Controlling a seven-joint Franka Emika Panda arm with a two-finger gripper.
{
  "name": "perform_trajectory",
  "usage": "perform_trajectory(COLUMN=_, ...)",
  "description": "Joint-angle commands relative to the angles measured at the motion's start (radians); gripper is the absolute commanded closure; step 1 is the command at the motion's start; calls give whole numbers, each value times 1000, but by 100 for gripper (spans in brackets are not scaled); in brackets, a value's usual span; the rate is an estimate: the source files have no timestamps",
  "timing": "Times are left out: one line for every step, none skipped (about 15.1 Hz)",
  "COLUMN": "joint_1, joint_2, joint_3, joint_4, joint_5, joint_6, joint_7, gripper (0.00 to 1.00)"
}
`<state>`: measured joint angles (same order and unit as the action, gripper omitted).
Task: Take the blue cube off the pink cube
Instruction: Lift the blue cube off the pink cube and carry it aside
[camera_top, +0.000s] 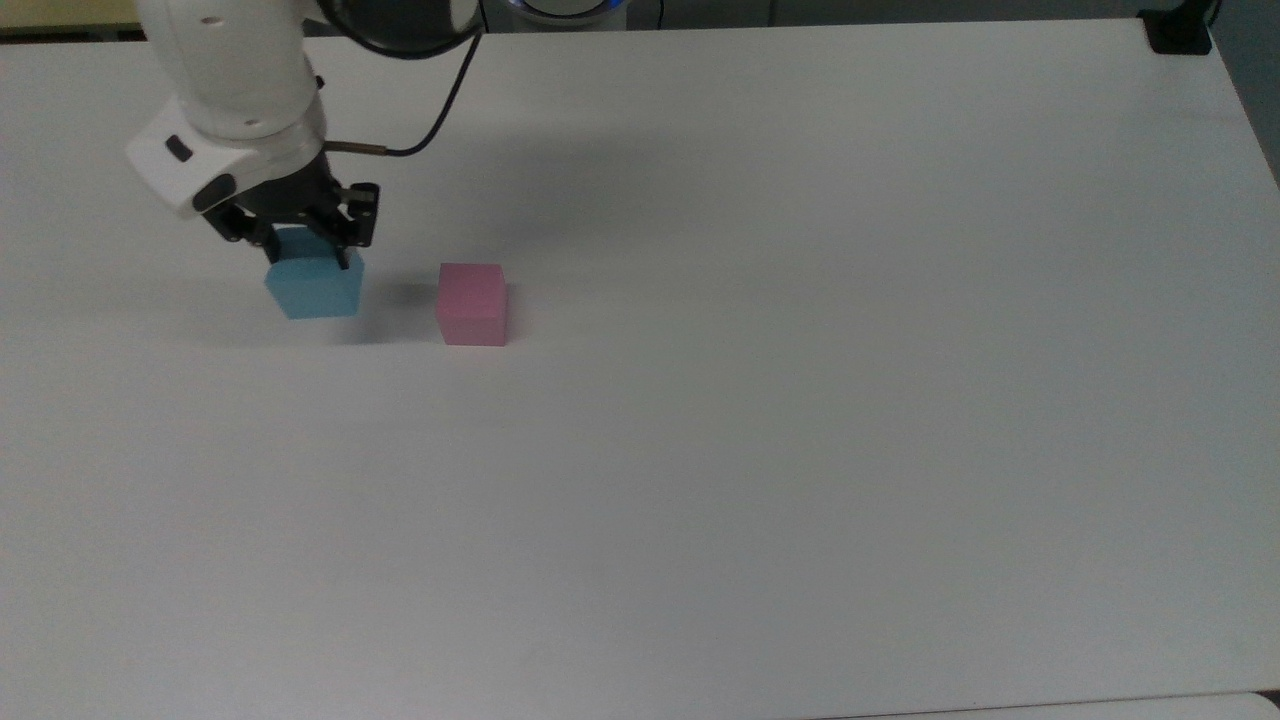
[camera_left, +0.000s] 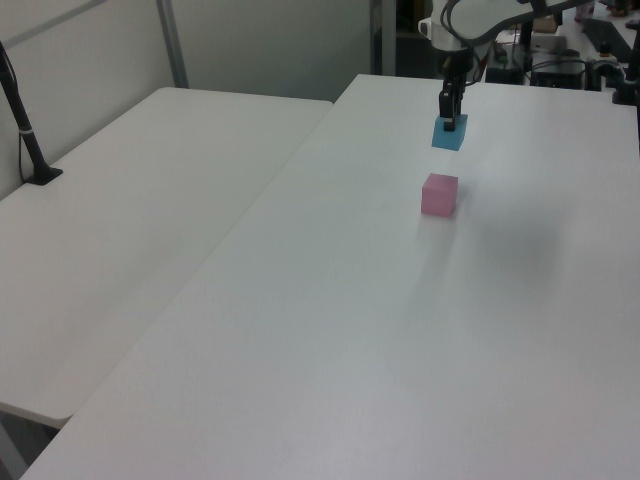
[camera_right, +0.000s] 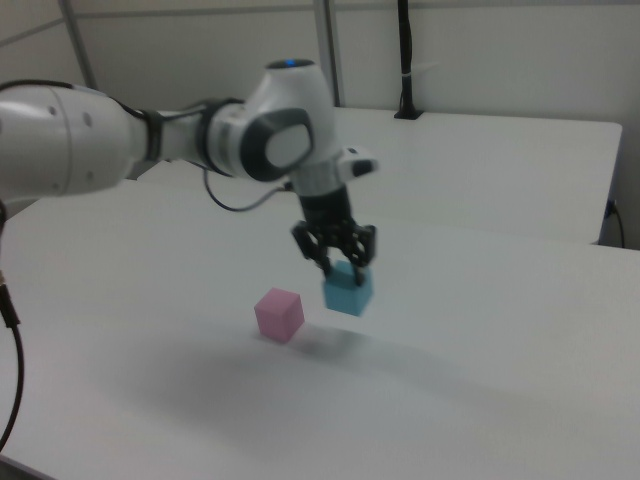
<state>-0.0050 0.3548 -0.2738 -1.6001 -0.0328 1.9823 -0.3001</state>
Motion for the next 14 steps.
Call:
perform_trajectory(joint_1=-78, joint_2=122, joint_3=-8, joint_4=63, joint_5=17, joint_6=140, joint_7=-76, gripper=65)
perform_trajectory(joint_1=-99, joint_2=142, joint_3=-8, joint_4=72, joint_5=17, joint_6=167, joint_7=-92, gripper=65)
perform_trajectory(joint_1=-114, joint_2=162, joint_3=-8, joint_4=90, joint_5=17, joint_6=182, joint_7=-108, gripper=65)
perform_trajectory(joint_1=-125, joint_2=186, joint_3=-8, joint_4=113, joint_5=17, joint_6=191, joint_7=-113, gripper=65)
perform_trajectory(joint_1=-134, joint_2=206, joint_3=-8, joint_4=133, joint_5=17, joint_6=199, joint_7=-113, gripper=65)
perform_trajectory(joint_1=-142, joint_2=222, joint_3=-8, joint_4=140, joint_5=19, joint_6=211, joint_7=-113, gripper=65)
perform_trajectory(joint_1=-150, joint_2=233, joint_3=-8, joint_4=143, joint_5=19, joint_6=229, joint_7=-113, gripper=65)
perform_trajectory(joint_1=-158, joint_2=239, joint_3=-8, joint_4=143, joint_5=19, joint_6=254, joint_7=-111, gripper=65)
perform_trajectory(joint_1=-162, joint_2=254, joint_3=-8, joint_4=143, joint_5=19, joint_6=274, joint_7=-110, gripper=65)
perform_trajectory(joint_1=-167, joint_2=262, joint_3=-8, joint_4=144, joint_5=19, joint_6=292, joint_7=-109, gripper=65)
perform_trajectory(joint_1=-173, joint_2=271, joint_3=-8, joint_4=144, joint_5=19, joint_6=308, joint_7=-109, gripper=64)
perform_trajectory(joint_1=-174, joint_2=274, joint_3=-8, joint_4=144, joint_5=19, joint_6=317, joint_7=-109, gripper=61)
perform_trajectory(joint_1=-176, joint_2=276, joint_3=-8, joint_4=144, joint_5=19, joint_6=317, joint_7=-109, gripper=52)
perform_trajectory(joint_1=-176, joint_2=276, joint_3=-8, joint_4=143, joint_5=20, joint_6=317, joint_7=-108, gripper=36)
